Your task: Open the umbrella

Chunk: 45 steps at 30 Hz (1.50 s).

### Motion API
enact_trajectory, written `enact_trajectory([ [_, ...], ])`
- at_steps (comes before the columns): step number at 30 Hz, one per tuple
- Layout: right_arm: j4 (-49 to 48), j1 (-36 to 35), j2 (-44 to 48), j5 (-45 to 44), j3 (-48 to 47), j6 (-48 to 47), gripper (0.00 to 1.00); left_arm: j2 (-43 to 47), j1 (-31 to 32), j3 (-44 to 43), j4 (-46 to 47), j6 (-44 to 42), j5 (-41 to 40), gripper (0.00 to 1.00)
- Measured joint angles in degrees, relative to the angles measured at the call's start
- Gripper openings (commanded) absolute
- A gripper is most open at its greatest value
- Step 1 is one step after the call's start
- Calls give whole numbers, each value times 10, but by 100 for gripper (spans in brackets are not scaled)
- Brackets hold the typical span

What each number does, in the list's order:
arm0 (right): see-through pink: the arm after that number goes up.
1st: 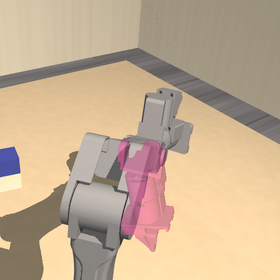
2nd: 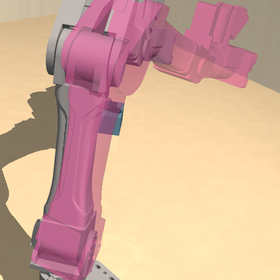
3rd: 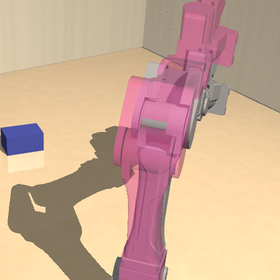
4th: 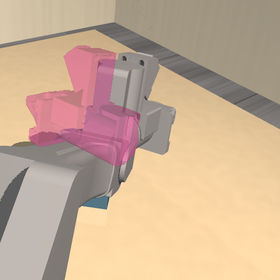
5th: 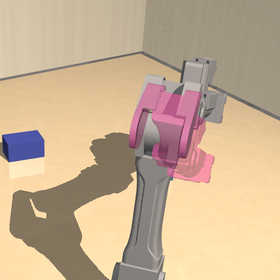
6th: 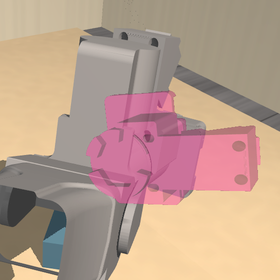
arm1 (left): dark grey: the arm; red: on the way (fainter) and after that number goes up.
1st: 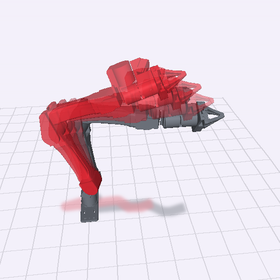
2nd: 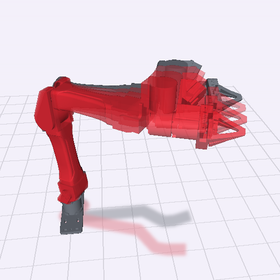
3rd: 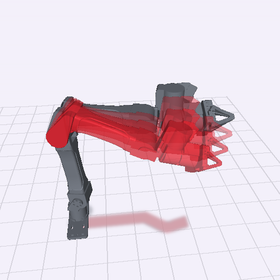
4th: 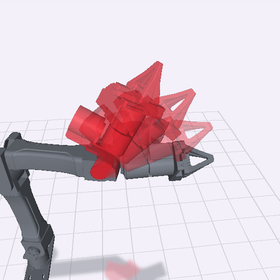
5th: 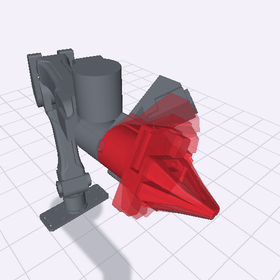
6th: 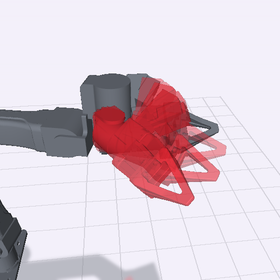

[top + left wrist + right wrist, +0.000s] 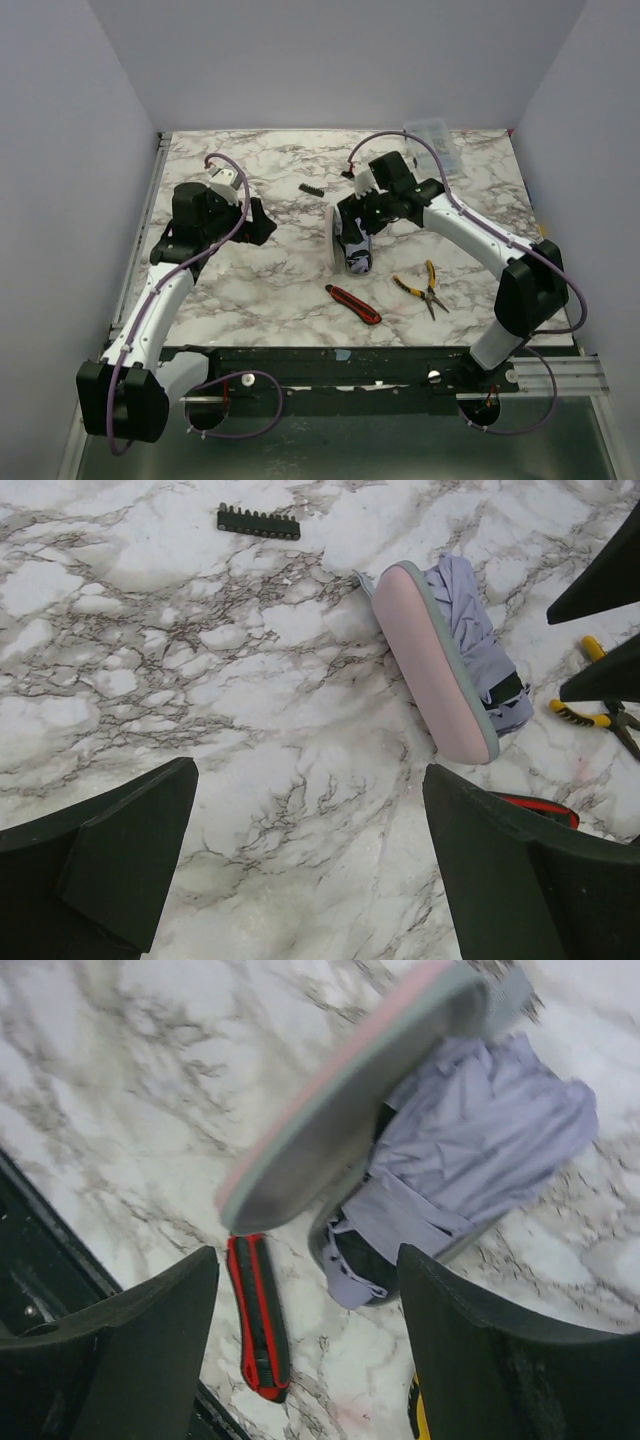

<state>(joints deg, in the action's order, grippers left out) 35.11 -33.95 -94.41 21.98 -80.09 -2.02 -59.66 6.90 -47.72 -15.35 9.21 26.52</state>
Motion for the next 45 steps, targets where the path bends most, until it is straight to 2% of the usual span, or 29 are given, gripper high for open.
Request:
enact_trajectory([
  [4, -1, 20, -24, -51, 24, 45, 76, -24, 17, -1, 3, 6, 2, 98],
  [7, -8, 25, -42, -76, 27, 70, 76, -71, 57, -2, 12, 29, -2, 98],
  [15, -33, 24, -78, -92, 27, 101, 76, -178, 155, -27, 47, 98, -3, 98],
  [21, -52, 24, -104, -107, 39, 110, 76, -234, 179, -66, 71, 142, -4, 98],
  [27, -66, 25, -126, -123, 47, 116, 71, -289, 202, -100, 75, 162, -18, 98],
  [34, -80, 24, -129, -127, 53, 117, 49, -342, 217, -122, 46, 156, -76, 95],
  [38, -85, 24, -129, -126, 55, 117, 30, -342, 214, -109, 53, 153, -80, 93],
  [42, -86, 25, -129, -120, 56, 115, 1, -330, 212, -95, 55, 151, -93, 81],
  [45, -89, 25, -129, -116, 57, 110, 0, -330, 212, -96, 40, 142, -124, 77],
])
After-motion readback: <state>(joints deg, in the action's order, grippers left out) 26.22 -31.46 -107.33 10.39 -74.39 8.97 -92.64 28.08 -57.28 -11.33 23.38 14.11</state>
